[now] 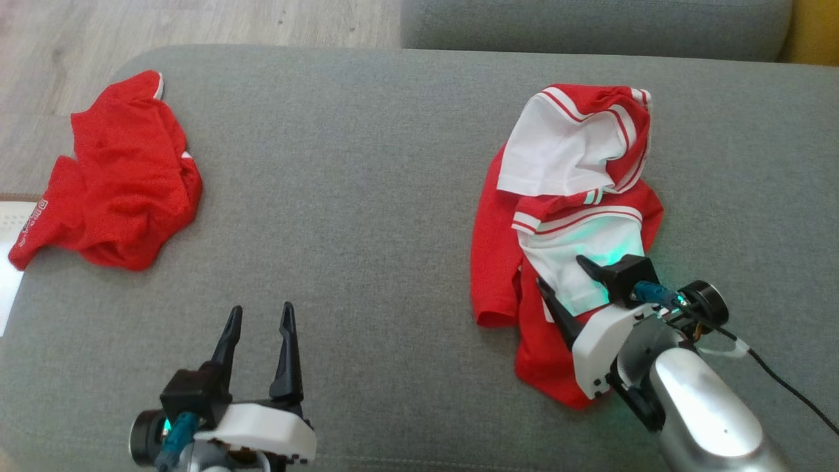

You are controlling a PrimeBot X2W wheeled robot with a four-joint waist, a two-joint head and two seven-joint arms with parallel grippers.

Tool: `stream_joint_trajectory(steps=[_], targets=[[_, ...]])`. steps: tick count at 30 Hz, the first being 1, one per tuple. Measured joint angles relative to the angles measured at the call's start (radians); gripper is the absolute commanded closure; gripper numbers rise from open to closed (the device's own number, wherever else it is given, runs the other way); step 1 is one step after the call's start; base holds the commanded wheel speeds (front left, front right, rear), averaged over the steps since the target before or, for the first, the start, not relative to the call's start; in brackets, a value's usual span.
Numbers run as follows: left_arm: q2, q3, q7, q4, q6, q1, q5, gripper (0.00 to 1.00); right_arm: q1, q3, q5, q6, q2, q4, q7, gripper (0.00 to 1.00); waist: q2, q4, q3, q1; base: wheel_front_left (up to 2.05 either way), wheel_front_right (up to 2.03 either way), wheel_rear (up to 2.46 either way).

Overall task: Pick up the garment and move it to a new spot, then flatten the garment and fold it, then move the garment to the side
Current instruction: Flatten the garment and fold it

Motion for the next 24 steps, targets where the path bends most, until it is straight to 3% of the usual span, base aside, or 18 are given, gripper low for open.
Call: stream_joint_trajectory(steps=[6, 7, 8, 9, 11, 20, 24], targets=[[0.000, -0.002, 0.000, 0.000, 0.004, 0.000, 0.000, 0.00, 0.001, -0.001, -0.011, 0.000, 0.000, 0.005, 0.031, 0.00, 0.0000, -0.009, 0.002, 0.0000, 0.00, 0.00, 0.00], [0.000, -0.003, 0.000, 0.000, 0.007, 0.000, -0.001, 0.00, 0.001, -0.001, -0.011, 0.000, 0.000, 0.003, 0.036, 0.07, 0.0000, -0.009, 0.004, 0.0000, 0.00, 0.00, 0.00], [0.000, -0.004, 0.000, 0.000, 0.007, 0.000, -0.001, 0.00, 0.001, -0.001, -0.011, 0.000, 0.000, 0.002, 0.040, 0.26, 0.0000, -0.010, 0.007, 0.0000, 0.00, 0.00, 0.00], [0.000, -0.005, 0.000, -0.001, 0.007, 0.000, -0.001, 0.00, 0.001, -0.001, -0.011, 0.000, 0.000, 0.000, 0.040, 0.56, 0.0000, -0.010, 0.010, 0.0000, 0.00, 0.00, 0.00], [0.000, -0.008, 0.000, -0.001, 0.008, -0.001, -0.001, 0.00, 0.001, -0.004, -0.016, 0.000, -0.001, -0.001, 0.040, 1.00, 0.0000, -0.010, 0.015, 0.0000, 0.00, 0.00, 0.00], [0.000, -0.014, 0.000, -0.004, 0.009, -0.002, -0.002, 0.00, 0.001, -0.072, -0.012, 0.000, 0.002, -0.046, 0.048, 1.00, 0.0000, -0.007, 0.011, 0.0000, 0.00, 0.00, 0.00], [0.000, -0.013, 0.000, -0.004, 0.016, -0.002, -0.010, 0.00, 0.001, -0.088, 0.089, 0.000, 0.007, -0.189, 0.096, 1.00, 0.0000, -0.009, -0.005, 0.0000, 0.00, 0.00, 0.00]])
